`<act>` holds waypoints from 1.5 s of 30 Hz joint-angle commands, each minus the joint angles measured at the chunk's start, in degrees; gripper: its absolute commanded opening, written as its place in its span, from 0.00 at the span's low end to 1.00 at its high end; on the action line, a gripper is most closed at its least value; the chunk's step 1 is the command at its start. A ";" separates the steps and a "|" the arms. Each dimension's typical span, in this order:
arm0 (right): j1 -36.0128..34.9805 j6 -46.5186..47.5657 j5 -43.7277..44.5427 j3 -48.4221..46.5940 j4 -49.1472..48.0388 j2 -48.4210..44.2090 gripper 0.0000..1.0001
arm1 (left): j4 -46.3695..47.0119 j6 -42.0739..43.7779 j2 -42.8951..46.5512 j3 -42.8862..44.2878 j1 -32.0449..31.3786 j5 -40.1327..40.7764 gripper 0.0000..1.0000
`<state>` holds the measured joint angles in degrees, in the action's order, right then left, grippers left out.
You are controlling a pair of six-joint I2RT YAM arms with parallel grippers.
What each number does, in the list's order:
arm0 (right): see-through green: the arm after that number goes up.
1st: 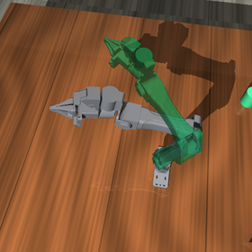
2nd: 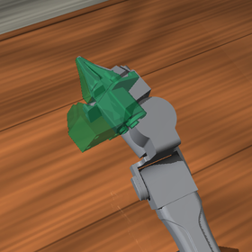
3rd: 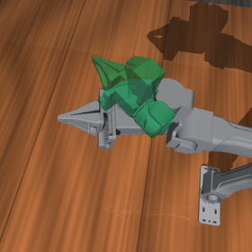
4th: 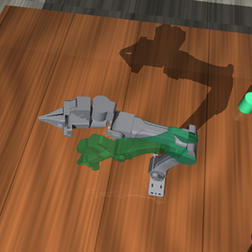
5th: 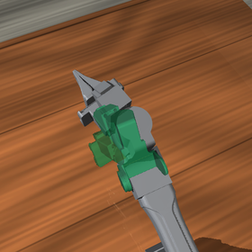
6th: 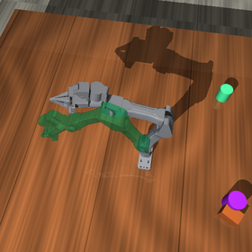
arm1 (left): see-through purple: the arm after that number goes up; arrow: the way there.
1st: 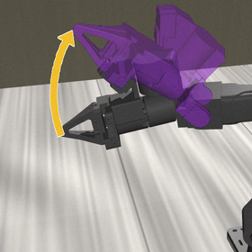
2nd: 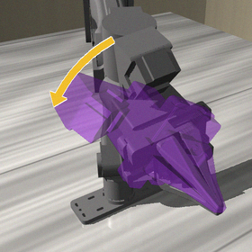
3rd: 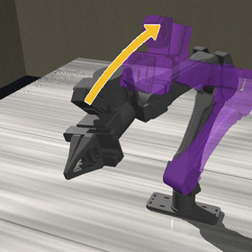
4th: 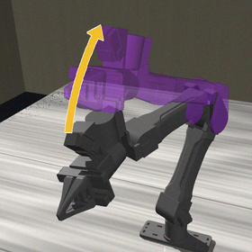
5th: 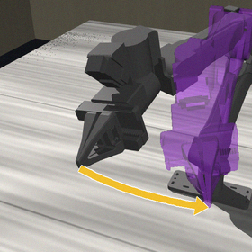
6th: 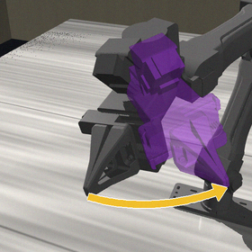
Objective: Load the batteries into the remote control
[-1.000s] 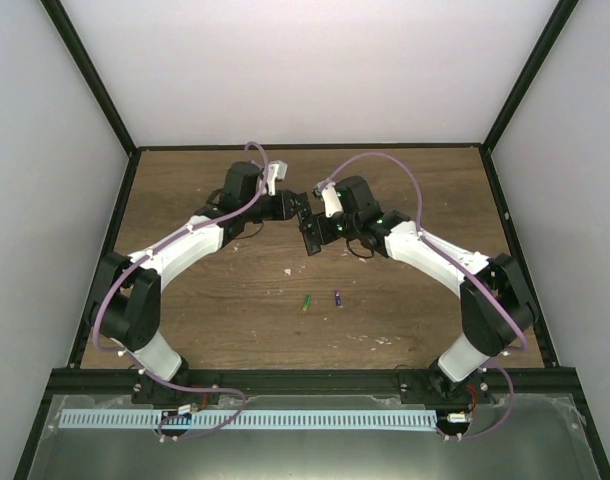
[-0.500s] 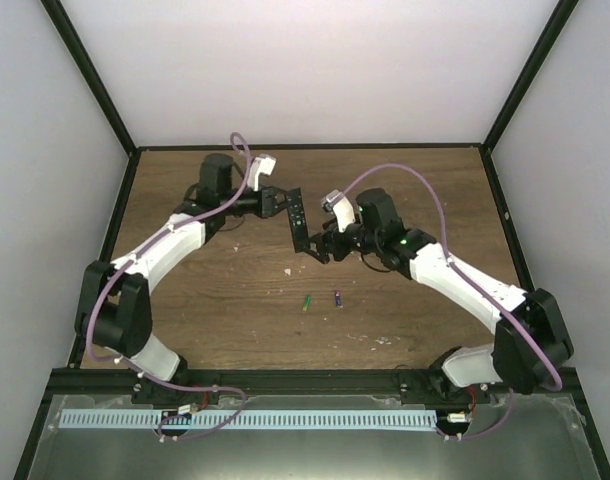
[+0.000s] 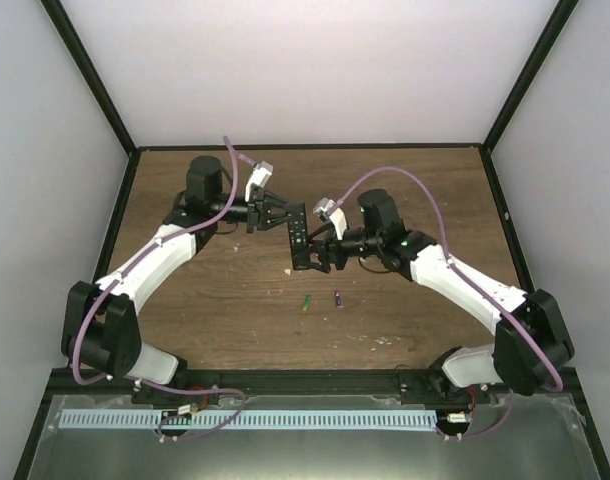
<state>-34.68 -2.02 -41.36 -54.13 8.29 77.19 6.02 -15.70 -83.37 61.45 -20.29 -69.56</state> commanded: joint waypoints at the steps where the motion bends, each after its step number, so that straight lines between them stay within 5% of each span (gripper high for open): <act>1: 0.14 -0.22 -5.65 -0.44 -3.45 0.45 0.64 | 3.25 -0.32 1.91 -0.80 -0.10 -3.96 0.00; 10: 0.06 -0.68 -8.16 -0.37 -3.43 1.75 0.40 | 5.10 -1.47 2.51 -1.07 -0.10 -3.06 0.00; 23: 0.15 -1.77 -3.78 2.36 -6.83 -2.00 0.21 | 8.24 -3.59 2.89 -1.16 1.38 -2.69 0.00; 45: 0.07 -3.61 -6.63 1.75 -11.22 -1.12 0.22 | 23.60 -13.80 2.94 -4.82 1.75 -5.13 0.00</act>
<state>-34.68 -5.45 -46.52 -50.74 -1.10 76.12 23.97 -27.18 -82.11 57.67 -18.72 -72.64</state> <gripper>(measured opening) 0.232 0.158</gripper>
